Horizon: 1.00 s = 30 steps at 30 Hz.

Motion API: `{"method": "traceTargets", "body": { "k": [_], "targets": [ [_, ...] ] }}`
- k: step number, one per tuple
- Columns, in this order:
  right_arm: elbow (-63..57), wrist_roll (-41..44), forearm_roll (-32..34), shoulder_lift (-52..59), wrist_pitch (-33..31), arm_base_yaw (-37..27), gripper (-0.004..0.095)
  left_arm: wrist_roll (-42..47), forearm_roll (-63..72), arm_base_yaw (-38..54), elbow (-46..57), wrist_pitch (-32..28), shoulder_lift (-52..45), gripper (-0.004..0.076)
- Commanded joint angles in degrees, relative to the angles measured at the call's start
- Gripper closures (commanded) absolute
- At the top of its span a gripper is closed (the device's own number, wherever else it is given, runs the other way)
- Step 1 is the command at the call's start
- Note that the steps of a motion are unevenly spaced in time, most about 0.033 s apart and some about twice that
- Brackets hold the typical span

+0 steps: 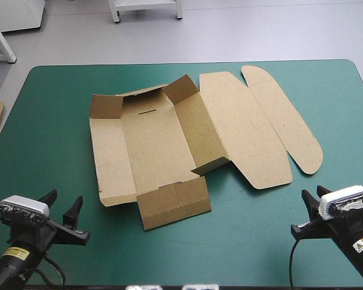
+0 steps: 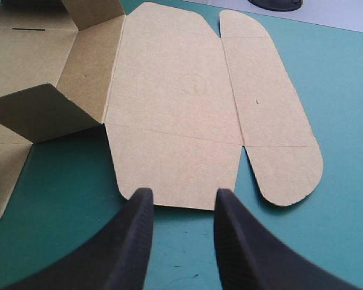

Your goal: Fold the box

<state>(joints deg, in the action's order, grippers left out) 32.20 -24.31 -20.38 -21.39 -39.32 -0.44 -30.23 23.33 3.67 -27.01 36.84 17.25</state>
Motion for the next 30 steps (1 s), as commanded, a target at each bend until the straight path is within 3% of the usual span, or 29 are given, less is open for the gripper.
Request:
{"method": "traceTargets", "body": {
  "k": [1,11,19,22,30],
  "targets": [
    [1.56,-0.06,-0.78,-0.44,3.89,0.14,0.0588,0.77,1.58,-0.40,-1.46,-3.47,0.44,0.0301],
    [1.56,-0.06,-0.78,-0.44,3.63,0.14,0.0588,1.34,1.58,-0.40,-1.46,-3.38,0.44,0.0300],
    [1.56,-0.17,-0.78,-0.44,3.53,0.14,0.0588,20.14,1.58,-0.40,-1.46,-3.24,2.49,0.0293],
    [1.56,-0.46,-0.31,-0.44,4.00,0.14,0.0588,27.10,1.95,-0.40,-1.46,-2.45,7.96,0.0293],
    [1.56,-0.46,-0.42,-0.44,5.03,0.14,0.0588,23.33,9.55,-0.27,-4.39,-8.08,29.88,0.0293]
  ]
}}
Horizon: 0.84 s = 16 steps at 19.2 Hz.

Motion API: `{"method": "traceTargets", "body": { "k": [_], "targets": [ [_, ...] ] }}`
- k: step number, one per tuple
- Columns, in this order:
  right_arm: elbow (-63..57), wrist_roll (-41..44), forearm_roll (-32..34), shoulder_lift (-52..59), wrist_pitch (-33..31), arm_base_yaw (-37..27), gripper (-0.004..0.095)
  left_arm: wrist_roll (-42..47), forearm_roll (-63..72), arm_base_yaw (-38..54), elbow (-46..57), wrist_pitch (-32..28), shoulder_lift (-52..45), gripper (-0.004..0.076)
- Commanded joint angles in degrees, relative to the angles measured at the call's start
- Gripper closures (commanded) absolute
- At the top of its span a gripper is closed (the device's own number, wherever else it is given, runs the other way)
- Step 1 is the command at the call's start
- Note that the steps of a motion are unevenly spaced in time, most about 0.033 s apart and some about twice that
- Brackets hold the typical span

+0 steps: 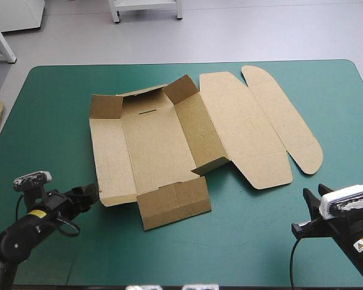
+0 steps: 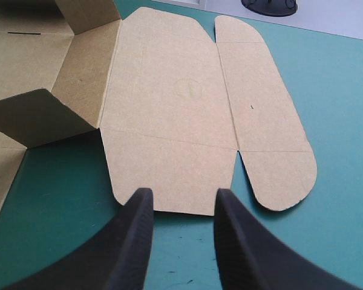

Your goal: Fold the box

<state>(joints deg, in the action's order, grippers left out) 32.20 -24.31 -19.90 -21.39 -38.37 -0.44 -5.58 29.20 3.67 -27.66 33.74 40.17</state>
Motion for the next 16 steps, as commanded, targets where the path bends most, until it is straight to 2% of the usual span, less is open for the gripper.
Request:
{"method": "traceTargets", "body": {
  "k": [1,4,8,11,15,16],
  "targets": [
    [1.56,-0.46,-0.90,-0.44,3.84,0.14,0.0588,-1.31,2.81,-0.27,-5.86,-5.78,12.56,0.0293],
    [1.56,-0.44,-1.80,-0.44,3.62,0.14,0.0588,-2.01,2.76,-0.27,-11.24,-6.49,22.93,0.0293],
    [1.56,-0.44,-1.85,-0.44,2.79,0.14,0.0588,-3.26,2.76,0.01,-13.83,-5.49,29.75,0.0293],
    [1.56,-0.44,-1.85,-0.44,2.02,0.14,0.0588,-6.42,4.08,5.51,-13.83,-0.77,33.06,0.0293],
    [1.56,-0.44,-1.85,-0.44,2.13,0.14,0.0588,-24.57,22.58,10.03,-13.83,2.34,35.43,0.0293],
    [1.56,-0.44,-1.85,-0.44,2.13,0.14,0.0588,-26.44,25.84,10.03,-13.83,2.21,36.44,0.0293]
  ]
}}
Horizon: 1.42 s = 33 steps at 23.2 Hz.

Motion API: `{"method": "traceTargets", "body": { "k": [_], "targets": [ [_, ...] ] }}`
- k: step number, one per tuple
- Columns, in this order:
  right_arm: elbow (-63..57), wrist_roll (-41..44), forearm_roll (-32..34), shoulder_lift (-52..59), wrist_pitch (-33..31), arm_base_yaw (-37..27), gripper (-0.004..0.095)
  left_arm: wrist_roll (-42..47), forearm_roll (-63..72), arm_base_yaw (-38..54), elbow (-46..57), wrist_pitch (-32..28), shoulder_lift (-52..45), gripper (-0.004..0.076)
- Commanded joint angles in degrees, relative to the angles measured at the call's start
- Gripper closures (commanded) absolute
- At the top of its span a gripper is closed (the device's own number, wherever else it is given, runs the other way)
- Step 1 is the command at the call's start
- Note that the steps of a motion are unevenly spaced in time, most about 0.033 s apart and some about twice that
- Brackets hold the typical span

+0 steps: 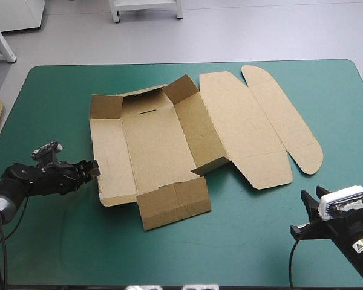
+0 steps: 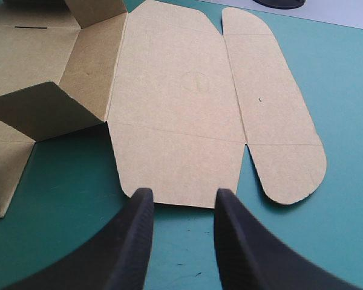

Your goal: Fold the box

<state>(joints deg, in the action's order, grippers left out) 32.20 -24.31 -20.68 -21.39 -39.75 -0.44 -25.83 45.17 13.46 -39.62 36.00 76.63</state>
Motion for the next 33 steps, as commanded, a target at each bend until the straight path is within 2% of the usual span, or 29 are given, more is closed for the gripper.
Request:
{"method": "traceTargets", "body": {
  "k": [1,9,15,17,19,20,21,22,23,28,33],
  "targets": [
    [1.56,-0.44,-1.07,-0.44,3.51,0.14,0.0588,-7.59,12.23,0.25,-1.87,0.05,1.59,0.0293],
    [1.56,-0.22,-1.56,-0.44,3.51,0.14,0.0588,-17.58,24.22,0.25,-1.87,7.60,9.40,0.0293],
    [1.56,-0.22,-1.56,-0.44,3.51,0.14,0.0588,-24.42,34.12,0.14,-1.87,12.02,11.29,0.0302],
    [1.56,0.02,-1.56,-0.44,3.51,0.14,0.0588,-25.62,37.09,0.14,-1.87,12.14,11.29,0.0340],
    [1.56,0.02,-1.56,-0.44,3.51,0.14,0.0588,-25.62,37.00,0.14,-1.87,12.02,11.29,0.0454],
    [1.56,0.02,-1.56,-0.44,3.51,0.14,0.0588,-25.62,36.91,0.14,-1.87,12.02,11.29,0.0561],
    [1.56,0.02,-1.56,-0.44,3.51,0.14,0.0588,-25.74,36.91,0.14,-1.87,12.02,11.29,0.0614],
    [1.56,0.02,-1.56,-0.44,3.51,0.14,0.0588,-26.76,36.91,0.14,-1.87,12.17,11.29,0.0703],
    [1.56,0.02,-1.56,-0.44,3.51,0.14,0.0588,-27.32,36.78,0.05,-1.87,12.29,11.29,0.0736],
    [1.56,0.02,-1.56,-0.44,3.51,0.14,0.0588,-30.71,27.95,0.05,-2.78,11.66,11.29,0.0732],
    [1.56,0.02,-1.56,-0.44,3.51,0.14,0.0588,-37.49,17.01,-1.19,-11.99,13.92,11.29,0.0732]
  ]
}}
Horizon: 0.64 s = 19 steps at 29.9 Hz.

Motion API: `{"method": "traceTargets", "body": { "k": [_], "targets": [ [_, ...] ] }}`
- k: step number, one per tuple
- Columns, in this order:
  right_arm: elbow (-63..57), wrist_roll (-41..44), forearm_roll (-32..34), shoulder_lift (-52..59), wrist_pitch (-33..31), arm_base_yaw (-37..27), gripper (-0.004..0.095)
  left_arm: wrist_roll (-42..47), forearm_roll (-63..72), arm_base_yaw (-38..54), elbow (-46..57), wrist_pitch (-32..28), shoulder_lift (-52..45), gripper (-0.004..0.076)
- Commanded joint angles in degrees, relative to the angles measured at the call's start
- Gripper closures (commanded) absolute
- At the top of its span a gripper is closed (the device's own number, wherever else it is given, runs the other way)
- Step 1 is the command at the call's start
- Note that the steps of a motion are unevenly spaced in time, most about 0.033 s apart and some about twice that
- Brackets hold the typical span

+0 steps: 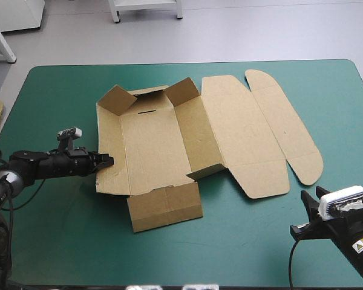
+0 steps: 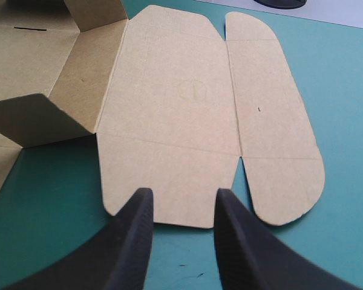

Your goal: Fold the box

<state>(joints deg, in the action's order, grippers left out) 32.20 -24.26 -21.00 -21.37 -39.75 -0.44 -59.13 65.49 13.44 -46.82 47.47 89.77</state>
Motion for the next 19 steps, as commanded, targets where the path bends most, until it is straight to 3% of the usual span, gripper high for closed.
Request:
{"method": "traceTargets", "body": {
  "k": [1,3,14,19],
  "targets": [
    [1.56,-0.03,-1.24,-0.46,3.51,0.14,0.0588,-5.64,-5.25,-2.04,-6.67,3.10,-1.73,0.0732],
    [1.56,-0.03,-1.37,-0.46,3.51,0.14,0.0588,-9.16,-9.02,-4.12,-10.94,4.48,-1.38,0.0732],
    [1.56,-0.03,-4.06,-0.46,3.72,0.14,0.0588,-6.45,-32.80,-17.57,-41.00,6.49,8.26,0.0732],
    [1.56,-0.03,-4.18,-0.46,3.84,0.14,0.0588,-8.56,-40.52,-23.38,-54.06,2.97,11.54,0.0732]
  ]
}}
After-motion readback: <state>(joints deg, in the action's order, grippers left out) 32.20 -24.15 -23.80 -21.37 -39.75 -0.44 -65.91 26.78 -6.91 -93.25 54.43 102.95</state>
